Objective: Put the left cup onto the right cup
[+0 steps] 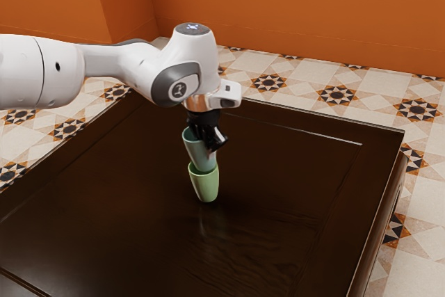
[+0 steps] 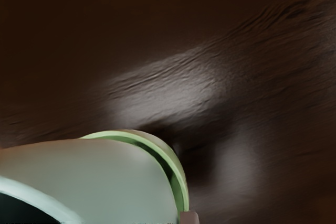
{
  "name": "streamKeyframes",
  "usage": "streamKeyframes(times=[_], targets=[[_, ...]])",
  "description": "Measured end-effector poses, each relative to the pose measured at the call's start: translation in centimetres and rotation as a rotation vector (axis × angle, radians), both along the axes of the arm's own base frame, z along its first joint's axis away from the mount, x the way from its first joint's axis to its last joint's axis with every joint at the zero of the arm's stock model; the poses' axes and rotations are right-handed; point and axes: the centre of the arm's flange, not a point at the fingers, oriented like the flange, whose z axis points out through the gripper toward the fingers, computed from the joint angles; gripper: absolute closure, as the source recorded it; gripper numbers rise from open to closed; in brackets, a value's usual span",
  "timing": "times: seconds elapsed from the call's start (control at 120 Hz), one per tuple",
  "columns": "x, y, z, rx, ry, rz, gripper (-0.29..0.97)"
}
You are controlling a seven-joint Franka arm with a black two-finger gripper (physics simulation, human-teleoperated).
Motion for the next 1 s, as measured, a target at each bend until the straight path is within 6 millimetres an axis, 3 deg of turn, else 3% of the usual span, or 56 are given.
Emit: streamKeyframes(times=[0.183,0.475,0.65,0.833,1.0], targets=[[0.2,0.6,-0.7,0.003,0.010,0.012,0.76],[0.2,0.4,-1.1,-0.001,0.019,0.008,0.47],[0.1,0.2,-0.9,-0.001,0.017,0.003,0.36],[-0.2,-0.7,0.2,-0.002,0.003,-0.011,0.31],[-1.1,-2.1,3.3,-0.001,-0.038,-0.029,0.29]])
